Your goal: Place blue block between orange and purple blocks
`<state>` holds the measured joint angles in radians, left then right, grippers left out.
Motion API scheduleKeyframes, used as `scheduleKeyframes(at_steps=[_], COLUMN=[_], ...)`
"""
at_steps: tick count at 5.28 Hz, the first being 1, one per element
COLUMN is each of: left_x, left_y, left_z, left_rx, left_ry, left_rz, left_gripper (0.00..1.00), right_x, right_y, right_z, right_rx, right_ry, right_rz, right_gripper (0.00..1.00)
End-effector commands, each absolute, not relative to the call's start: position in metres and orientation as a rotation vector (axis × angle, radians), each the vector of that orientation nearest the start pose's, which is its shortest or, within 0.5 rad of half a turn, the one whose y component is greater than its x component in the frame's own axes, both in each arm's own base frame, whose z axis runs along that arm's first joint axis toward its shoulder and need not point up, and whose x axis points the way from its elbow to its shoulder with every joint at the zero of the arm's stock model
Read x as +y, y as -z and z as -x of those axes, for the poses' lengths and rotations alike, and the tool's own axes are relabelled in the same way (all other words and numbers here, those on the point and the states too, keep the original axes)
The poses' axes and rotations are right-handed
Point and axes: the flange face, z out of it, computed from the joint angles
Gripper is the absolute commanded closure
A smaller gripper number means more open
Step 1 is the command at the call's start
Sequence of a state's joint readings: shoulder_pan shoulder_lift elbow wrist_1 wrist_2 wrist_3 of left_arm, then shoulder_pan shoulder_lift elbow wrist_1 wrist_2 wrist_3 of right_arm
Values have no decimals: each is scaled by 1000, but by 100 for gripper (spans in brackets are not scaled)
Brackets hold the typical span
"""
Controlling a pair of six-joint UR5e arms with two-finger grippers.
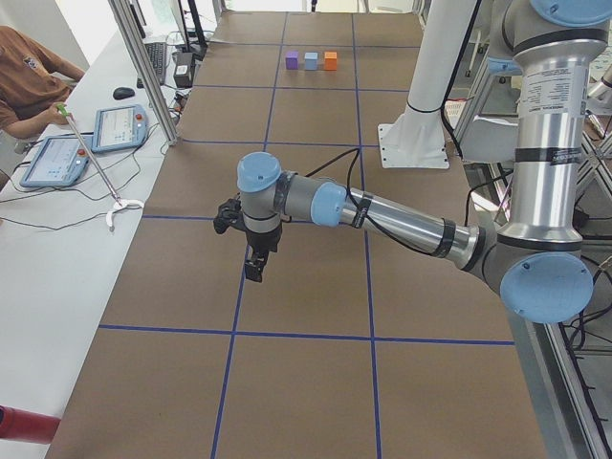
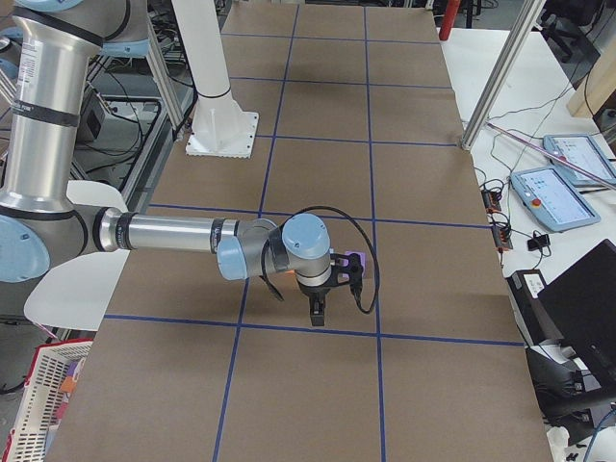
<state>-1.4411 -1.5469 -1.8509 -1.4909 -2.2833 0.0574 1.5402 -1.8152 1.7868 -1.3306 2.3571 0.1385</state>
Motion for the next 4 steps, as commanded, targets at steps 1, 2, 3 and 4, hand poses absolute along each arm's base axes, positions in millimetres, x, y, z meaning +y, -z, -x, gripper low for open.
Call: scheduleKeyframes(at_steps=[1,2,3,4], left_x=[-480,-478,-477,-473], left_y=[-580,-589,-591,-608], left_z=[17,16,16,36], left_rx=[717,726,726,720], left_ry=[-201,-194,-195,-220], left_rz=[-86,-66,-57,-65], left_gripper=[0,0,0,0], right_x=[-400,-408,-412,-412], right_y=[-627,-619,-601,-603], right_z=[-63,-62,-62,-61], right_rx=[-802,-800,-799,-805], right_ry=[-48,-69,-91,-98], right_rz=[-146,-89,-36,-12], right_gripper=[0,0,0,0])
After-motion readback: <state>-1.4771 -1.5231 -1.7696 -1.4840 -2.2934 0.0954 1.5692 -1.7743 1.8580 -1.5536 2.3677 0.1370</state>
